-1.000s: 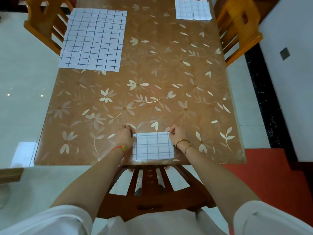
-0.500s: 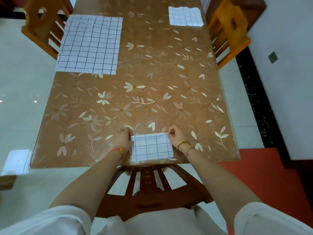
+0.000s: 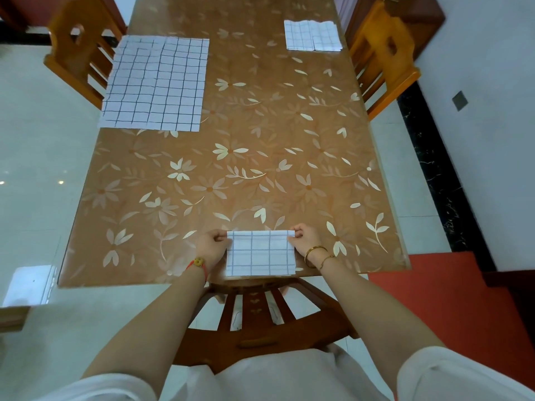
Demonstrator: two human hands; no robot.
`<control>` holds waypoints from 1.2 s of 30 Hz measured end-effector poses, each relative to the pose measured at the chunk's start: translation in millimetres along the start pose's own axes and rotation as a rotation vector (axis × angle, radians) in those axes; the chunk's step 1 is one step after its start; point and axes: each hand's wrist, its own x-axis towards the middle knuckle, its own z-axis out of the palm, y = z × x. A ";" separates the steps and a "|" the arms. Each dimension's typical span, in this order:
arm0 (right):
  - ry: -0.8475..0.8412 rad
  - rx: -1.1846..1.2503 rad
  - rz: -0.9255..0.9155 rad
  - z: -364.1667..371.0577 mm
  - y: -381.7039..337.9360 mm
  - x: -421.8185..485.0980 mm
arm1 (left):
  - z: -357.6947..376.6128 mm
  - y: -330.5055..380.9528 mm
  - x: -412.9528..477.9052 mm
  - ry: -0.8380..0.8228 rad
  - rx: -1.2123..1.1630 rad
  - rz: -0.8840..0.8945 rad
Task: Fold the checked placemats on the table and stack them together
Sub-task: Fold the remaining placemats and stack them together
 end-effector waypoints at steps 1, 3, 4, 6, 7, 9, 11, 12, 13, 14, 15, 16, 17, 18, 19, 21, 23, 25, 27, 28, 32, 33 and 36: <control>-0.004 0.011 0.011 1.0 0.9 -2.1 | 0.2 -0.8 -1.8 -0.001 -0.021 -0.020; -0.002 0.048 0.034 2.4 2.0 -6.5 | 0.1 -3.1 -4.4 0.008 -0.070 -0.057; -0.001 0.069 0.045 2.2 1.2 -9.2 | 0.4 -3.8 -5.1 0.003 -0.095 -0.072; 0.006 0.124 0.064 1.9 -1.0 -14.3 | -0.9 -2.3 -8.8 0.000 -0.138 -0.088; 0.005 0.169 0.078 1.8 -2.0 -16.8 | -1.8 -1.4 -9.7 0.003 -0.155 -0.095; 0.006 0.262 0.120 1.6 -3.6 -23.7 | -2.1 -1.2 -11.4 0.002 -0.197 -0.104; 0.025 0.325 0.132 -0.2 -6.3 -31.8 | -1.7 0.8 -15.7 -0.010 -0.244 -0.108; 0.042 0.339 0.133 -2.0 -7.9 -36.7 | -1.7 2.2 -19.5 -0.019 -0.257 -0.109; 0.062 0.356 0.133 -3.1 -7.6 -40.0 | -1.2 4.3 -23.8 -0.037 -0.265 -0.103; 0.078 0.370 0.141 -5.0 -7.6 -44.6 | -1.2 5.7 -28.0 -0.058 -0.264 -0.098; 0.100 0.391 0.147 -6.4 -5.1 -48.4 | -0.7 8.0 -33.4 -0.089 -0.253 -0.090; 0.116 0.410 0.150 -8.8 -5.2 -53.8 | -0.7 10.0 -37.7 -0.118 -0.253 -0.094; 0.134 0.442 0.152 -10.3 -3.3 -58.2 | 1.4 7.8 -37.7 -0.152 -0.263 -0.098; 0.159 0.478 0.161 -12.5 -1.4 -65.1 | 5.1 3.5 -35.3 -0.186 -0.271 -0.106; 0.189 0.515 0.164 -14.3 1.0 -70.8 | 9.1 3.2 -37.0 -0.214 -0.279 -0.123; 0.250 0.562 0.173 -21.6 5.4 -86.7 | 18.4 12.4 -52.0 -0.256 -0.294 -0.117; 0.314 0.606 0.181 -32.2 11.9 -103.3 | 26.7 30.9 -76.3 -0.307 -0.283 -0.078; 0.378 0.695 0.178 -46.6 19.2 -124.1 | 39.3 40.9 -89.7 -0.364 -0.268 -0.037; 0.426 0.776 0.177 -62.2 28.8 -145.2 | 54.4 50.3 -102.3 -0.417 -0.255 0.002; 0.458 0.811 0.180 -70.3 35.6 -155.9 | 62.4 55.8 -110.2 -0.441 -0.247 0.019; 0.632 0.957 0.221 -98.3 67.7 -188.8 | 99.5 75.7 -133.4 -0.532 -0.205 0.136; 0.665 0.978 0.233 -104.1 76.1 -194.7 | 108.5 80.2 -137.8 -0.549 -0.191 0.161; 0.718 1.044 0.246 -118.9 101.1 -213.3 | 135.8 95.2 -155.2 -0.564 -0.138 0.207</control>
